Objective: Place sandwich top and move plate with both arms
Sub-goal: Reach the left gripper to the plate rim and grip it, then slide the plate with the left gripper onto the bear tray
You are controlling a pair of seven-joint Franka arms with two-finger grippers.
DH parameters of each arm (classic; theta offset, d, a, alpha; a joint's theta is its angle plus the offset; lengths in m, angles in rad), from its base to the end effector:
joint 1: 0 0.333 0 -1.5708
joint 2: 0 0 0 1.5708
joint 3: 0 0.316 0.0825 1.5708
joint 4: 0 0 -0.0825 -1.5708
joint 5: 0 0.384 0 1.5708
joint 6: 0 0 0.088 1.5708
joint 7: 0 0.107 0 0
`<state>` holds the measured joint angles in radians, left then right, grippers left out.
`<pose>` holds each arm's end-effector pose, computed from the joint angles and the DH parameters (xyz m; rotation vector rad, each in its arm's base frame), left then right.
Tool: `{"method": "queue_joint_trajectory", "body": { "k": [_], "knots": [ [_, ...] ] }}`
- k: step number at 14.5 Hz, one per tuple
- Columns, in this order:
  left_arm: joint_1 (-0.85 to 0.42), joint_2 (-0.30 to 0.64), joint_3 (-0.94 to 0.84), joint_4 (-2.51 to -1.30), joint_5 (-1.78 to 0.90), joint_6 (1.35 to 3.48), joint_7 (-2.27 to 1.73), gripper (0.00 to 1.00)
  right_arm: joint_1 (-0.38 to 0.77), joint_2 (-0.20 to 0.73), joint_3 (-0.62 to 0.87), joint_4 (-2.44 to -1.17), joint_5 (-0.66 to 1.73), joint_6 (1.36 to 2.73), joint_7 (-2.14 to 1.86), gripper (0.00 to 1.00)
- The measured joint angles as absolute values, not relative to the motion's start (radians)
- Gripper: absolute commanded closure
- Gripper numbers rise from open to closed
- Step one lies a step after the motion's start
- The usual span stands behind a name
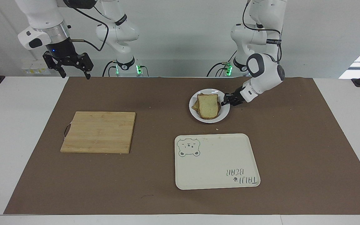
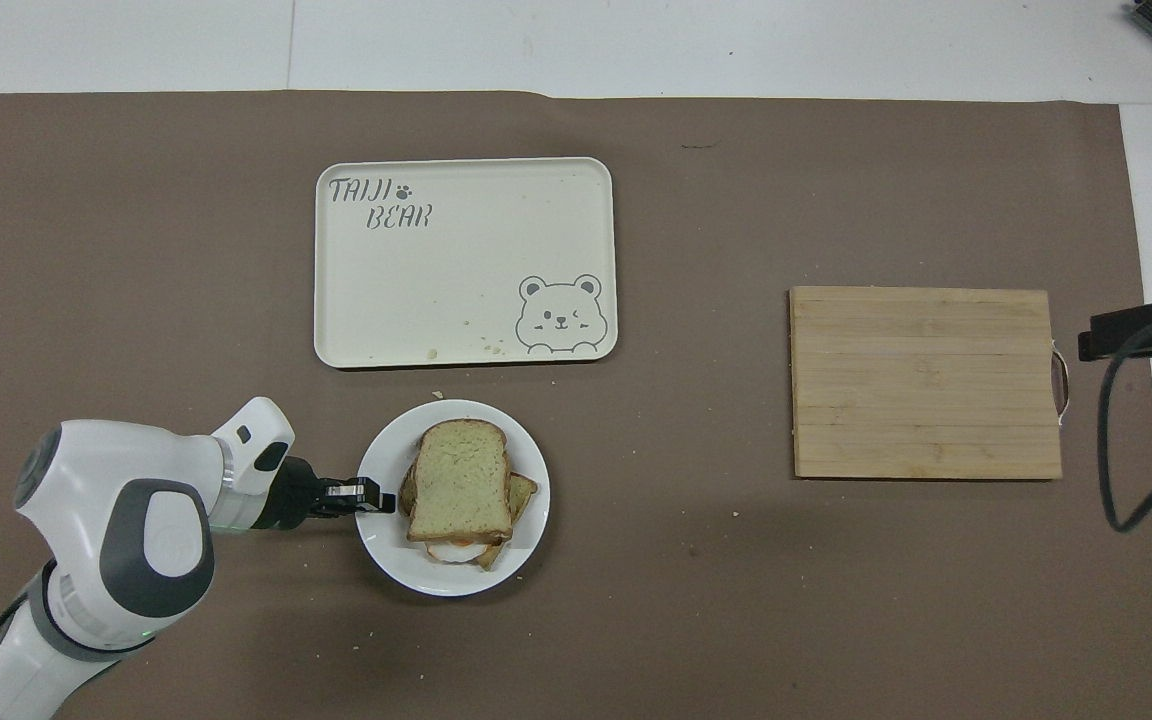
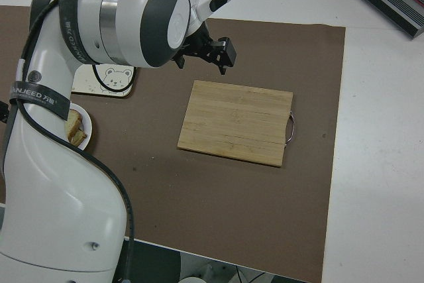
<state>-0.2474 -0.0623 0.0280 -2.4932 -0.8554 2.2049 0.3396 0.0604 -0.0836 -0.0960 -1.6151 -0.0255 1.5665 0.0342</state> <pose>0.4301 -0.1223 0.3000 2.4992 0.0566 -0.2227 0.5276 -0.0239 0.6483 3.1217 -0.1095 0.0540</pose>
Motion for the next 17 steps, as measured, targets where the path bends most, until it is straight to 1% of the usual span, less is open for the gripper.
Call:
{"method": "queue_joint_trajectory", "body": {
  "k": [3, 6, 8, 10, 13, 17],
  "knots": [
    [-0.176, 0.001, 0.031, -2.379, -0.903, 2.131, 0.372, 1.0, 0.061, -0.084, -0.096, -1.615, -0.026, 1.567, 0.034, 0.0],
    [-0.137, 0.094, 0.031, -2.218, -0.955, 2.08, 0.373, 1.0, 0.061, -0.084, -0.096, -1.615, -0.026, 1.567, 0.034, 0.0],
    [-0.121, 0.146, 0.032, -2.134, -0.983, 2.066, 0.373, 1.0, 0.061, -0.084, -0.096, -1.615, -0.026, 1.567, 0.034, 0.0],
    [-0.115, 0.196, 0.031, -2.056, -1.014, 2.066, 0.373, 1.0, 0.061, -0.084, -0.096, -1.615, -0.026, 1.567, 0.034, 0.0],
    [-0.116, 0.312, 0.025, -1.932, -1.025, 2.087, 0.373, 1.0, 0.061, -0.084, -0.096, -1.615, -0.026, 1.567, 0.034, 0.0],
    [-0.121, 0.453, 0.02, -1.819, -1.025, 2.133, 0.402, 1.0, 0.061, -0.084, -0.096, -1.615, -0.026, 1.567, 0.034, 0.0]
  ]
}}
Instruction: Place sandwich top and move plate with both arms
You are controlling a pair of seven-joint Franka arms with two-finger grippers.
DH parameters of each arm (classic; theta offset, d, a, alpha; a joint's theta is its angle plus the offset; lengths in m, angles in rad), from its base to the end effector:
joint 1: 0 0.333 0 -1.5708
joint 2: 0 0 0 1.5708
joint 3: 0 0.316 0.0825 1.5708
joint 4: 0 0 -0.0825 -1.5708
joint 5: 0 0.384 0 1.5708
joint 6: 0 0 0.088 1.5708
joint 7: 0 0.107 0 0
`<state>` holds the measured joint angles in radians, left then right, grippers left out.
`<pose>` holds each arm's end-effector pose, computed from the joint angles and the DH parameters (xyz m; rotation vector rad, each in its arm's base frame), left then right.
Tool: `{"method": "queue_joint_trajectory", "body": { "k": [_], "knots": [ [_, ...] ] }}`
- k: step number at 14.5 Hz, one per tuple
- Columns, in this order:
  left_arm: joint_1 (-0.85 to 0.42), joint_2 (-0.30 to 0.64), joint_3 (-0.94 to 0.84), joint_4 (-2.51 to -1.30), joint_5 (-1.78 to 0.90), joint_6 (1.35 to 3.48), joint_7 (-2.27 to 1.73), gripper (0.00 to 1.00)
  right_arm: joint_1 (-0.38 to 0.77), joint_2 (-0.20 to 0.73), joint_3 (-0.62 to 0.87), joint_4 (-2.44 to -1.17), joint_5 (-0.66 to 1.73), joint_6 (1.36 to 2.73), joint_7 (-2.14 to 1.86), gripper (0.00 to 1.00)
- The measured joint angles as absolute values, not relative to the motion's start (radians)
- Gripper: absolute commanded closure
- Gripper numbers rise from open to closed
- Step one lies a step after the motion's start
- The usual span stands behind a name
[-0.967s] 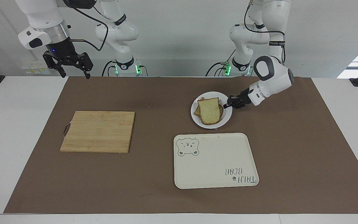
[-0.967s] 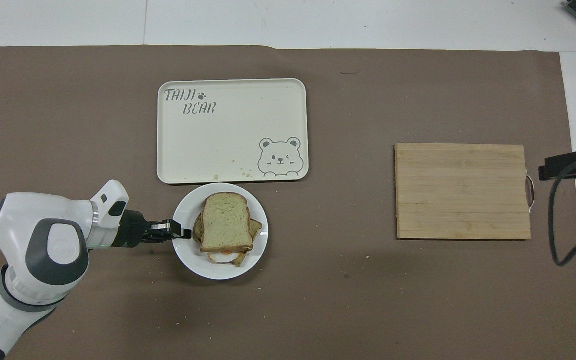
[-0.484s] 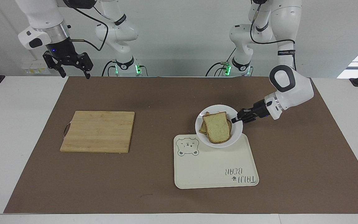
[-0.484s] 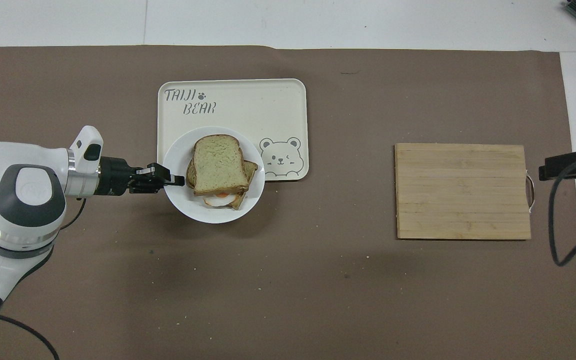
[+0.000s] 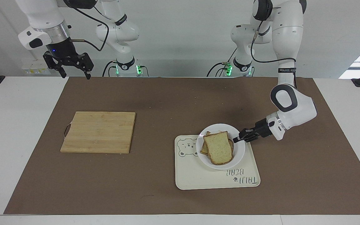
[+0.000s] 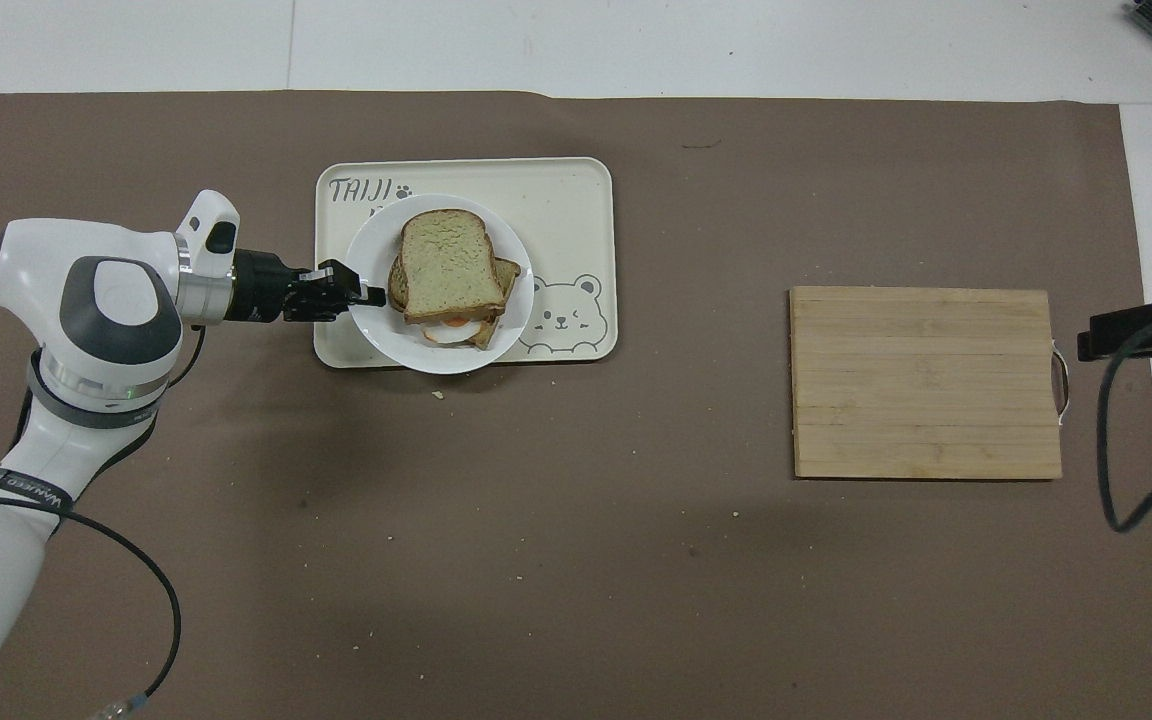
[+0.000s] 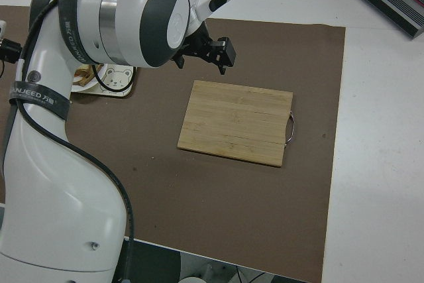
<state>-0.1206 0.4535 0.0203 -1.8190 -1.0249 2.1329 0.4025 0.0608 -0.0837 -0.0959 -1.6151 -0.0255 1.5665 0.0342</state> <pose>0.6378 -0.1026 0.2936 2.3212 0.1599 -0.0005 0.5276 -0.0236 0.6483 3.1217 -0.1088 0.0542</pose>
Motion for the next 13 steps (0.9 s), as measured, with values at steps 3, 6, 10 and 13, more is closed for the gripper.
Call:
{"method": "queue_joint_trajectory", "body": {
  "k": [3, 6, 10, 13],
  "knots": [
    [-0.15, 0.509, 0.013, -1.767, -1.025, 2.228, 0.406, 0.01, 0.061, -0.084, -0.096, -1.615, -0.026, 1.567, 0.034, 0.0],
    [-0.17, 0.519, 0.014, -1.749, -1.019, 2.288, 0.413, 0.0, 0.061, -0.084, -0.096, -1.615, -0.026, 1.567, 0.034, 0.0],
    [-0.163, 0.503, 0.042, -1.714, -0.919, 2.294, 0.41, 0.0, 0.061, -0.084, -0.096, -1.615, -0.026, 1.567, 0.034, 0.0],
    [-0.16, 0.448, 0.079, -1.714, -0.804, 2.274, 0.346, 0.0, 0.061, -0.084, -0.096, -1.615, -0.026, 1.567, 0.034, 0.0]
  ]
}}
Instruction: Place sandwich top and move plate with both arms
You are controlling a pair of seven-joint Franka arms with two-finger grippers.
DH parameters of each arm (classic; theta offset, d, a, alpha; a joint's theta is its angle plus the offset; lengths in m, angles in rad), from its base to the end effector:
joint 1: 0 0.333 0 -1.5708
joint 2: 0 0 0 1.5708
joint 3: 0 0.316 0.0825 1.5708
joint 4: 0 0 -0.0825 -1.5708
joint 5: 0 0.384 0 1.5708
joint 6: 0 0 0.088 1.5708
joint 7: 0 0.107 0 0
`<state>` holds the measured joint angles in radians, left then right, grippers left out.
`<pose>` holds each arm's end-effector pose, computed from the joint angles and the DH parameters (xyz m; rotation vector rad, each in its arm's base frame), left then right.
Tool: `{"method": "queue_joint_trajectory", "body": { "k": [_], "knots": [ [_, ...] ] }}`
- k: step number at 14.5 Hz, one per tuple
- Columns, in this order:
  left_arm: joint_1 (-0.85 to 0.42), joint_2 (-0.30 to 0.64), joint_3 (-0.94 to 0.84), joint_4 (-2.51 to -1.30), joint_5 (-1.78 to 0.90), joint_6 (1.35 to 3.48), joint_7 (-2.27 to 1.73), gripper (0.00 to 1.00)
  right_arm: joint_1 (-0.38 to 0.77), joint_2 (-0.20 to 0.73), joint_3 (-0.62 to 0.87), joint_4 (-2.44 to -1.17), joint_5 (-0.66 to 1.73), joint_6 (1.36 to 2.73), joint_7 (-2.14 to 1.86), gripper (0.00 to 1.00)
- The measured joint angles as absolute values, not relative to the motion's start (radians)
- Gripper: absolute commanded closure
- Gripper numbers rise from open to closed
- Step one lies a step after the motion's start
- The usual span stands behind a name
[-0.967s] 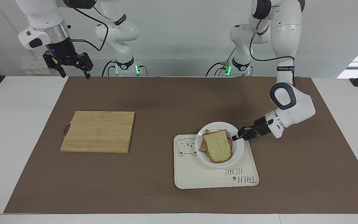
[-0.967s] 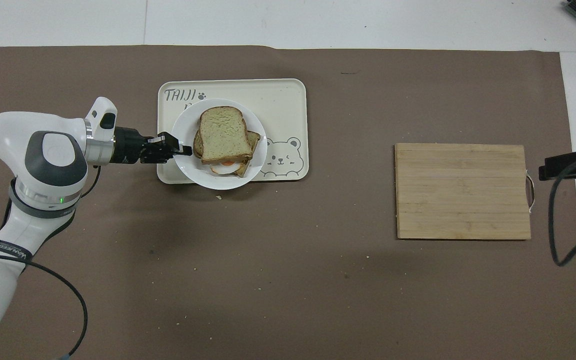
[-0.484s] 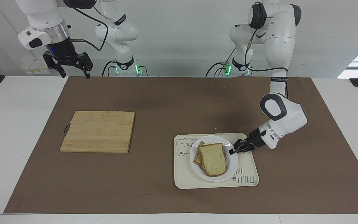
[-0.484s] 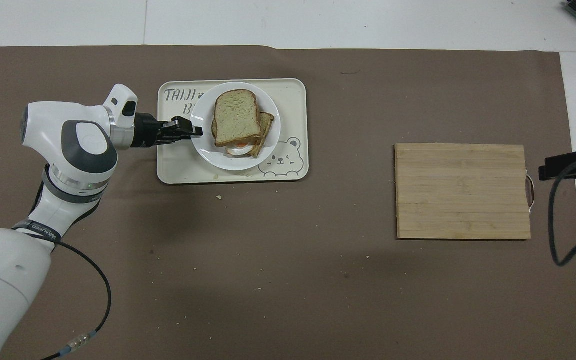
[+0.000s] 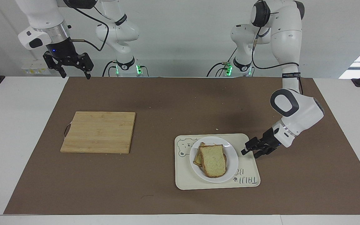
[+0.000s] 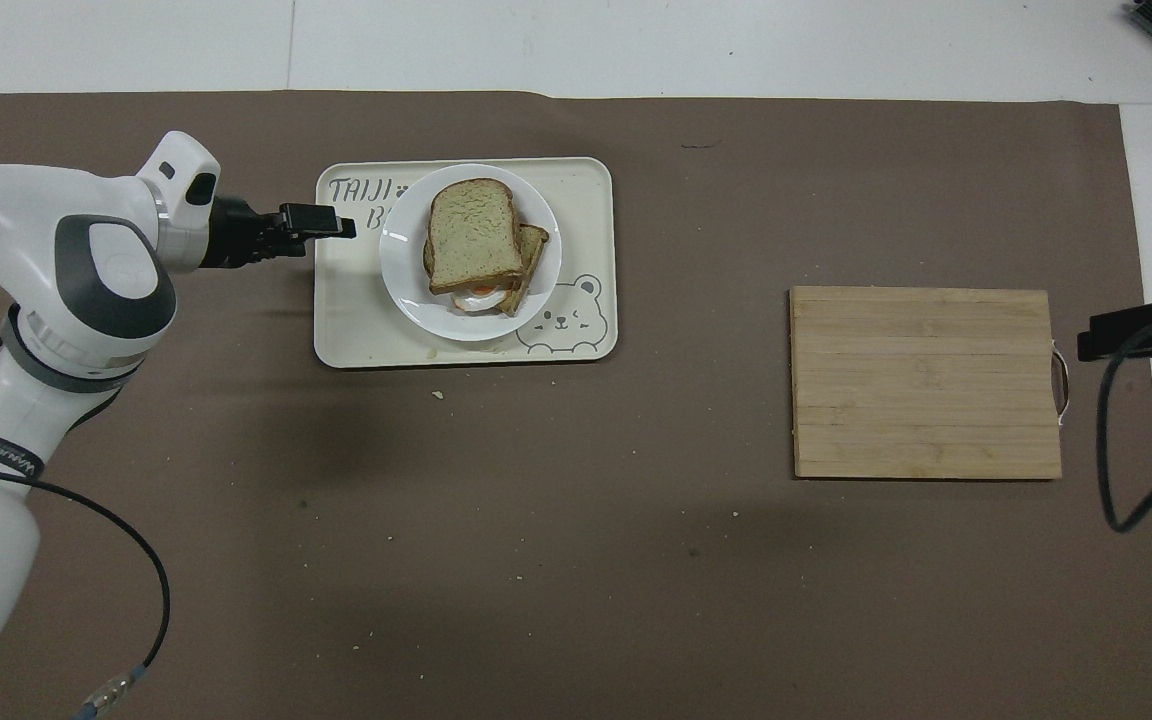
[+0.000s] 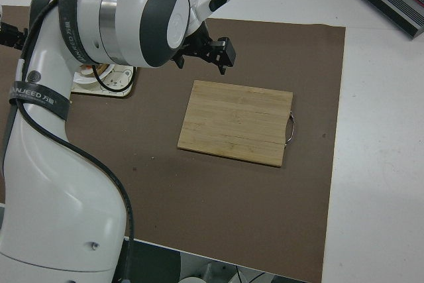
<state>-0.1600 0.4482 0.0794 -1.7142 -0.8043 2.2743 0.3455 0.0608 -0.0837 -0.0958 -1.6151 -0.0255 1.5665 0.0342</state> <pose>0.6754 -0.0782 0.3463 2.5462 0.0817 0.2501 0.5276 -0.0236 0.6483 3.1217 -0.1086 0.0542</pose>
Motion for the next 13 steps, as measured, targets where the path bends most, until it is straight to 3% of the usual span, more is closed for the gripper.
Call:
{"method": "queue_joint_trajectory", "body": {
  "k": [7, 13],
  "knots": [
    [-0.158, 0.287, 0.113, -1.683, -0.22, 2.033, 0.074, 0.0, 0.061, -0.084, -0.096, -1.615, -0.026, 1.567, 0.034, 0.0],
    [-0.158, 0.112, 0.113, -1.643, -0.044, 1.817, 0.012, 0.0, 0.059, -0.084, -0.097, -1.615, -0.026, 1.568, 0.034, 0.0]
  ]
}}
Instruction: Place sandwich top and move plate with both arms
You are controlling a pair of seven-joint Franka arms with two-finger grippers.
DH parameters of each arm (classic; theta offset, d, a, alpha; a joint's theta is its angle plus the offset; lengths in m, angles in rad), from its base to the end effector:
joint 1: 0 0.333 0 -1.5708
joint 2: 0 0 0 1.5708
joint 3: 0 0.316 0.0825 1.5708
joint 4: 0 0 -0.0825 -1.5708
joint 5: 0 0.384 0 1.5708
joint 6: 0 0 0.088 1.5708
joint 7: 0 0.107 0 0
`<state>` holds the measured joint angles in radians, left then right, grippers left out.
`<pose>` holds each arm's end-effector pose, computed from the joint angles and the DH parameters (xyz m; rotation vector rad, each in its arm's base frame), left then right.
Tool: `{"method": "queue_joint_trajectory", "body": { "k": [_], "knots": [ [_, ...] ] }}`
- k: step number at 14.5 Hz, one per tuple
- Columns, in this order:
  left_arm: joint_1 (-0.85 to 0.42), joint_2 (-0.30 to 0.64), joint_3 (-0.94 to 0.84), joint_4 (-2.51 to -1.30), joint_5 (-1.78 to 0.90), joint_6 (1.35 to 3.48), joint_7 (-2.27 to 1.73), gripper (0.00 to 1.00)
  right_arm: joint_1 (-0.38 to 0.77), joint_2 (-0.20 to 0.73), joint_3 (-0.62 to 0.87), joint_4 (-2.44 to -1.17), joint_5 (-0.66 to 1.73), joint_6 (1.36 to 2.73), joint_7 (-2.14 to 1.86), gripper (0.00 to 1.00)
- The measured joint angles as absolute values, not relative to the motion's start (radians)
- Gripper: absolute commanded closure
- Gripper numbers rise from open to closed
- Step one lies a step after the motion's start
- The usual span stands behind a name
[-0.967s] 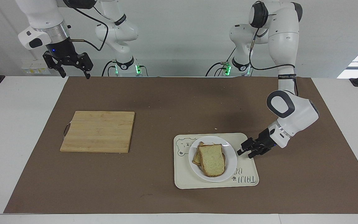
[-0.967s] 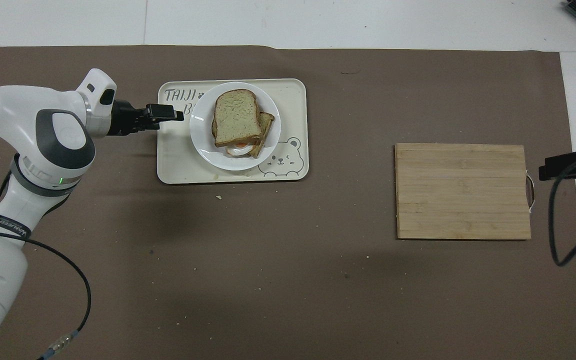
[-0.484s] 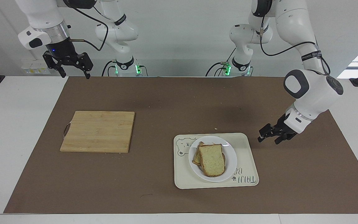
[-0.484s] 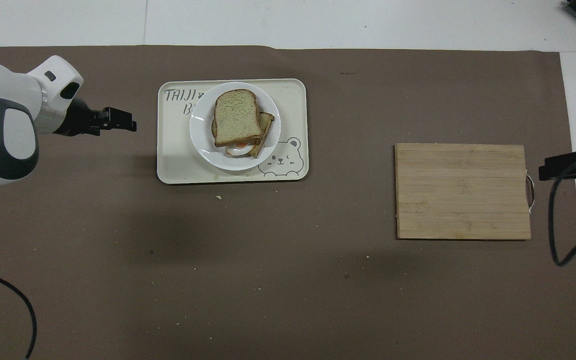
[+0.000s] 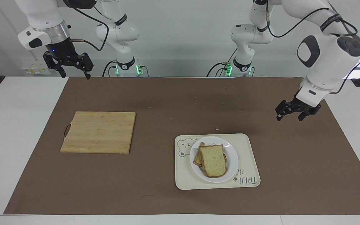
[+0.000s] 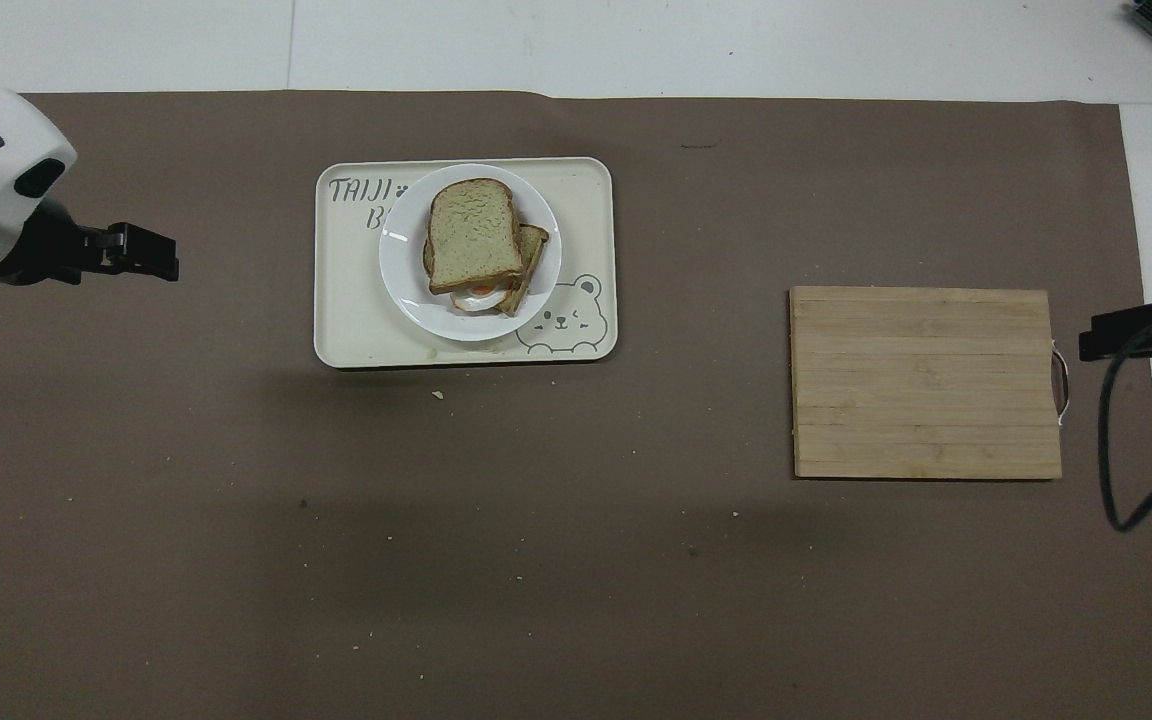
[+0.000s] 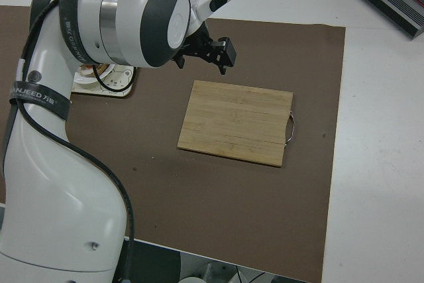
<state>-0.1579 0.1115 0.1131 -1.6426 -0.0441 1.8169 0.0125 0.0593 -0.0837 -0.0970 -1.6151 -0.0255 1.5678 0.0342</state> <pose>0.6032 -0.0338 0.5482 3.1075 -0.0762 0.0980 0.5276 -0.0250 0.6484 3.1216 -0.1128 0.0562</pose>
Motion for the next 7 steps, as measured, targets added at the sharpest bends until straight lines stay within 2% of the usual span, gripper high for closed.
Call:
{"method": "queue_joint_trajectory", "body": {
  "k": [3, 7],
  "knots": [
    [-0.163, 0.036, 0.104, -1.629, 0.014, 1.706, 0.016, 0.0, 0.059, -0.084, -0.097, -1.615, -0.026, 1.571, 0.034, 0.0],
    [-0.164, 0.013, 0.103, -1.618, 0.015, 1.647, 0.035, 0.0, 0.059, -0.084, -0.097, -1.615, -0.025, 1.572, 0.034, 0.0]
  ]
}}
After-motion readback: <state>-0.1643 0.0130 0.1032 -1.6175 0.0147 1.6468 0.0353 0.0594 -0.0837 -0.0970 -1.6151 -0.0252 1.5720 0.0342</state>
